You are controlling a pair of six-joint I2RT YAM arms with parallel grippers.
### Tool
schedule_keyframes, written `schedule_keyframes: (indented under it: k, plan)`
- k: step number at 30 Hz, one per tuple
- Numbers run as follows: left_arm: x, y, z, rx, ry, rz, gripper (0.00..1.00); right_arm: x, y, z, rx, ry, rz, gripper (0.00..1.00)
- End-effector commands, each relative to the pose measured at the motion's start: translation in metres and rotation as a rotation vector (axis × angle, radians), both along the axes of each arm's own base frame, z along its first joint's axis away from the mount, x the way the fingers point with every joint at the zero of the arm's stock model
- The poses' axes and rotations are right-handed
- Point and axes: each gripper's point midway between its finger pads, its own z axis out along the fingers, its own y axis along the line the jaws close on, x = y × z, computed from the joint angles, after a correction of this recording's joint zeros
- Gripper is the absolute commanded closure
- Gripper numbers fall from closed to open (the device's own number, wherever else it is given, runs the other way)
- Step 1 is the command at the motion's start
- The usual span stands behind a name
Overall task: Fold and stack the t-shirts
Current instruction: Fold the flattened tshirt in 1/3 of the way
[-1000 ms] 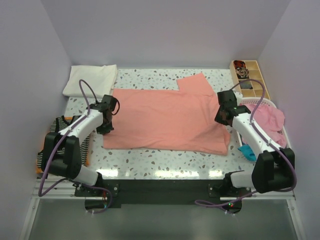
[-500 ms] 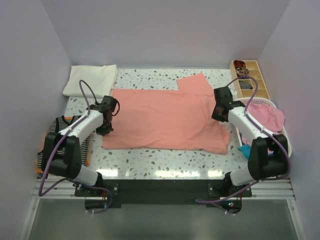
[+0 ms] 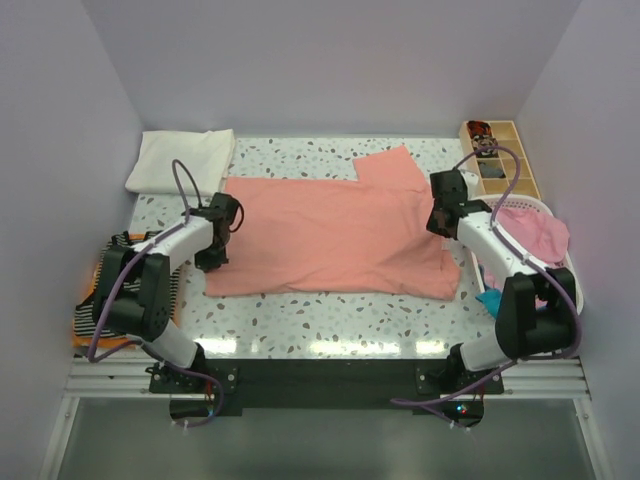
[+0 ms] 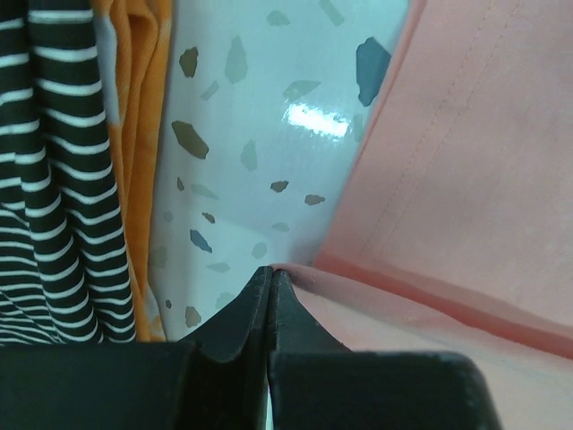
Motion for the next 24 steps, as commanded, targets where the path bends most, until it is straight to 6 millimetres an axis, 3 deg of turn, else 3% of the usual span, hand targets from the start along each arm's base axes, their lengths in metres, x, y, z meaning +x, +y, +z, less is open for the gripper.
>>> schedule_keyframes:
  k: [1,5,8,10,11,12,15,16,19,22,24]
  plan:
    - [0.036,0.000,0.007,0.006,-0.084,-0.061,1.00,0.013,-0.015,0.005,-0.060,-0.020,-0.069,1.00]
    - [0.045,-0.004,0.011,-0.011,-0.097,-0.084,1.00,0.021,-0.014,0.001,-0.046,-0.035,-0.062,1.00]
    - [0.053,-0.007,0.016,-0.022,-0.136,-0.089,1.00,0.036,0.001,0.003,0.018,-0.070,-0.012,1.00]
    - [0.054,-0.007,0.022,-0.024,-0.163,-0.081,0.86,0.040,0.012,-0.002,0.052,-0.047,0.040,0.74]
    - [0.055,-0.006,0.026,-0.023,-0.183,-0.071,0.73,0.042,0.014,0.002,0.058,-0.045,0.051,0.49]
    - [0.056,-0.007,0.031,-0.027,-0.209,-0.069,0.44,0.043,0.015,0.003,0.064,-0.050,0.053,0.43]
    - [0.062,-0.007,0.064,-0.044,-0.338,-0.065,0.21,0.037,0.018,0.021,0.085,-0.104,0.081,0.37]
    - [0.064,-0.007,0.082,-0.052,-0.401,-0.068,0.19,0.033,0.018,0.041,0.088,-0.155,0.086,0.36]
    - [0.065,-0.006,0.112,-0.058,-0.495,-0.073,0.16,0.019,0.021,0.055,0.105,-0.170,0.123,0.33]
    - [0.075,-0.029,0.126,-0.173,-0.548,-0.149,0.16,0.006,0.035,0.046,0.167,-0.088,0.183,0.33]
    - [0.078,-0.061,0.120,-0.334,-0.538,-0.222,0.16,-0.004,0.055,0.027,0.255,0.003,0.239,0.33]
